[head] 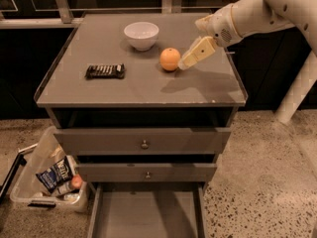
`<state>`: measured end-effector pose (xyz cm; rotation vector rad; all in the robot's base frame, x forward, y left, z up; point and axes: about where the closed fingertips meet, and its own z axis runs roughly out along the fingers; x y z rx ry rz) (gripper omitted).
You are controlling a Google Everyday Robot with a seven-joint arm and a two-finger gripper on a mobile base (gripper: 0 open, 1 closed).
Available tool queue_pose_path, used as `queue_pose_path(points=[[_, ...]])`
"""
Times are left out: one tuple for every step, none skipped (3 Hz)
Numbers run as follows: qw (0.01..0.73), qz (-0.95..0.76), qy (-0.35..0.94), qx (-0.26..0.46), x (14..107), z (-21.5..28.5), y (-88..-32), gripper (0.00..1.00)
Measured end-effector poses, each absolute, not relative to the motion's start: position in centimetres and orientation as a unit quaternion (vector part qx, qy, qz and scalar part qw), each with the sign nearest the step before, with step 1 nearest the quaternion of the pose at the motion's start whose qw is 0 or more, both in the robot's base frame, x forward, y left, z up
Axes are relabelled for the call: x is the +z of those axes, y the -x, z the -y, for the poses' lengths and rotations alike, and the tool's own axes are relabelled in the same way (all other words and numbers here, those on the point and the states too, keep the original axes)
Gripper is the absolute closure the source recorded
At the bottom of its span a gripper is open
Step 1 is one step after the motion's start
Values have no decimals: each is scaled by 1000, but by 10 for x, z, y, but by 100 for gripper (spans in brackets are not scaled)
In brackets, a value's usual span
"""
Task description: Place orange into bottom drawer
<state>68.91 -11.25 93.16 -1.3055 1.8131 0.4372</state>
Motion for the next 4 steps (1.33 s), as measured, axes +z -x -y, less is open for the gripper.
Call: queue_pose_path(points=[[420,-722,513,197,915,106,-700,0],[418,-724,508,209,907,97,-709,0],[415,-725,504,219,901,87,-715,0],[409,-728,500,227,893,79,-720,0]])
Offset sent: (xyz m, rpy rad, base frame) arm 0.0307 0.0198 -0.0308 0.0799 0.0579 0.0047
